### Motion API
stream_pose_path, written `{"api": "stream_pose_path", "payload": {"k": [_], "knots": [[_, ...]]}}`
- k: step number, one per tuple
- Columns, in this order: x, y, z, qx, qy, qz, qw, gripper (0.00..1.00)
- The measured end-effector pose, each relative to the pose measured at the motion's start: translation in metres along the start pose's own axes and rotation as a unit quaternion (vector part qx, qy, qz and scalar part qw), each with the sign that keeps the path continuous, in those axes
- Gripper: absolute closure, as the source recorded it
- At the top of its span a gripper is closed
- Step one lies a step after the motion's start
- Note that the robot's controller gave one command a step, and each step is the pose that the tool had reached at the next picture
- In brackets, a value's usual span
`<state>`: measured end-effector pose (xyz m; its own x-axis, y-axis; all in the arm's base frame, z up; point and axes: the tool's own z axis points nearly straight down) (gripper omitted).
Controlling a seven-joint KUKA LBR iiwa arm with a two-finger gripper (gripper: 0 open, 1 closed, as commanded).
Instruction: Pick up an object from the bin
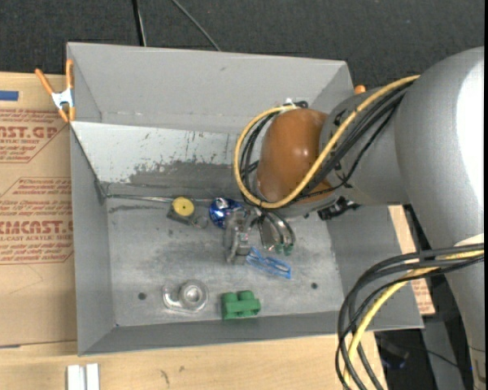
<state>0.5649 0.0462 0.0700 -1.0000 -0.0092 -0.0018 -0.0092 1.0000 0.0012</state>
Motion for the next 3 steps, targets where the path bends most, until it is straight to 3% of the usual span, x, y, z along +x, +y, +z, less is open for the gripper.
{"api": "stream_pose_path", "payload": {"k": [1,2,3], "knots": [[0.007,0.0,0.003,0.001,0.0145,-0.001,0.9999,0.0],[0.058,0.002,-0.053,0.0,0.0005,-0.117,0.9932,0.0],[0.079,0.013,-0.003,0.001,0.0,-0.184,0.9829,0.0]]}}
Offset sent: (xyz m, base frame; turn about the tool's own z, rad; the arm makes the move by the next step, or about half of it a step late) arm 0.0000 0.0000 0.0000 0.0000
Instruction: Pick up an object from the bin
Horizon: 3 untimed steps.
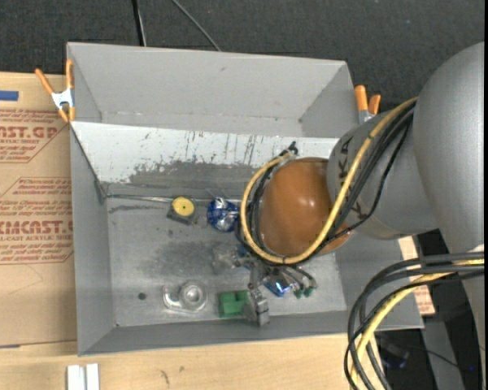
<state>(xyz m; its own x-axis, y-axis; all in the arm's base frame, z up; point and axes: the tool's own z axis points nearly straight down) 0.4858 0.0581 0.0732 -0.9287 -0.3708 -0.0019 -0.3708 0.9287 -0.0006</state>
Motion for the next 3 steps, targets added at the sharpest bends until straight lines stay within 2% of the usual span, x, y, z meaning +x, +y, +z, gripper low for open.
{"api": "stream_pose_path", "payload": {"k": [1,2,3], "knots": [[0.001,0.0,-0.001,0.0,0.002,0.001,1.0,1.0],[0.003,-0.002,-0.135,0.001,-0.0032,0.002,1.0,1.0],[-0.017,0.0,-0.072,-0.001,0.0021,0.101,0.9949,1.0]]}}
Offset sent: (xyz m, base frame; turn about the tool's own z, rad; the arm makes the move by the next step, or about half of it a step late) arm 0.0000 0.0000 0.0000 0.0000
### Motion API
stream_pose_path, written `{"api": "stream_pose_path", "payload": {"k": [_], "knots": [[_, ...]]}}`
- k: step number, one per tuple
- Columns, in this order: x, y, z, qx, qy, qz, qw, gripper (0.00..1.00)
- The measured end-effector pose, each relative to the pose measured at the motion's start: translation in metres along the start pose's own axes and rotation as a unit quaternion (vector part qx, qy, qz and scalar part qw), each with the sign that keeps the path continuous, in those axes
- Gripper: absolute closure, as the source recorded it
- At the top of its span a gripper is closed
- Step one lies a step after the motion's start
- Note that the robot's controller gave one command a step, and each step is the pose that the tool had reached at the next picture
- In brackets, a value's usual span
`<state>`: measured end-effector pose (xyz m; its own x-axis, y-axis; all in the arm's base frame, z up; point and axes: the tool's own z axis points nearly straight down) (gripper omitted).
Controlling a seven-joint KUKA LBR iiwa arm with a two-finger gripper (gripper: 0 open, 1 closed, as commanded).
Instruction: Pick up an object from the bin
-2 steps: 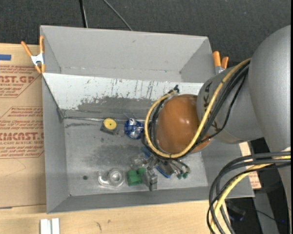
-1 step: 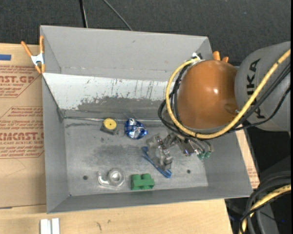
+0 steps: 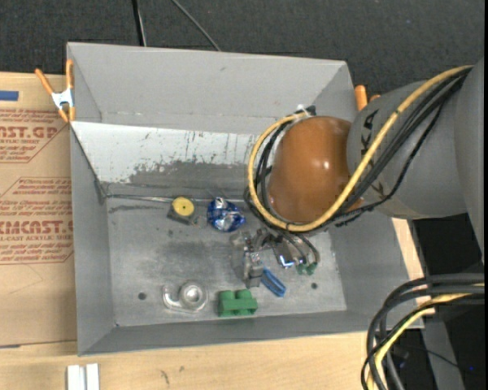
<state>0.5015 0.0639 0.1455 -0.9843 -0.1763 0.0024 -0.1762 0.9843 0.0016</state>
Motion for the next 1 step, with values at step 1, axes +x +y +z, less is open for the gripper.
{"api": "stream_pose_path", "payload": {"k": [1], "knots": [[-0.0006,-0.0004,-0.0013,0.0,-0.0013,0.0,1.0,0.0]]}}
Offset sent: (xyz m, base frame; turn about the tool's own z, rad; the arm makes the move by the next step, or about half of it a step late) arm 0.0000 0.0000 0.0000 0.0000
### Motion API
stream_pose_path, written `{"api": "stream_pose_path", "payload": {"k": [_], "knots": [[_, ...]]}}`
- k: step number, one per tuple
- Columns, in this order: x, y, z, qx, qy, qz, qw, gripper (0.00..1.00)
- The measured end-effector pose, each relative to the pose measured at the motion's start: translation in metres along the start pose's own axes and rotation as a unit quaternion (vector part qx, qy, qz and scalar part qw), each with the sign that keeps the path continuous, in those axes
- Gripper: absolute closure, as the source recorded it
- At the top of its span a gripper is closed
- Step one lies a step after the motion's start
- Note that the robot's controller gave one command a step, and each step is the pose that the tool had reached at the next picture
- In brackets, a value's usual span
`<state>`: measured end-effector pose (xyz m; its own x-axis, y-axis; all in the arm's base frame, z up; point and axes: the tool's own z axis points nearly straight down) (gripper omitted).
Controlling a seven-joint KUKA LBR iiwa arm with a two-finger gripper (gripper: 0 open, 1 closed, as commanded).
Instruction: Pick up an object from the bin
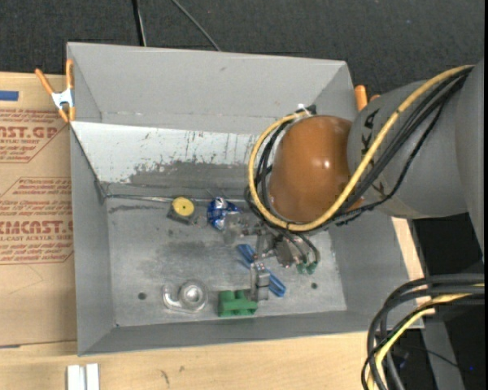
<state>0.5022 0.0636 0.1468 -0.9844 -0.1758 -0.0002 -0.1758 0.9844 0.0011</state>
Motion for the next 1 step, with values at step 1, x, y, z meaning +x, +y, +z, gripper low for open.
{"api": "stream_pose_path", "payload": {"k": [1], "knots": [[0.0196,0.0011,0.0769,0.0,-0.0059,0.012,0.9999,0.0]]}}
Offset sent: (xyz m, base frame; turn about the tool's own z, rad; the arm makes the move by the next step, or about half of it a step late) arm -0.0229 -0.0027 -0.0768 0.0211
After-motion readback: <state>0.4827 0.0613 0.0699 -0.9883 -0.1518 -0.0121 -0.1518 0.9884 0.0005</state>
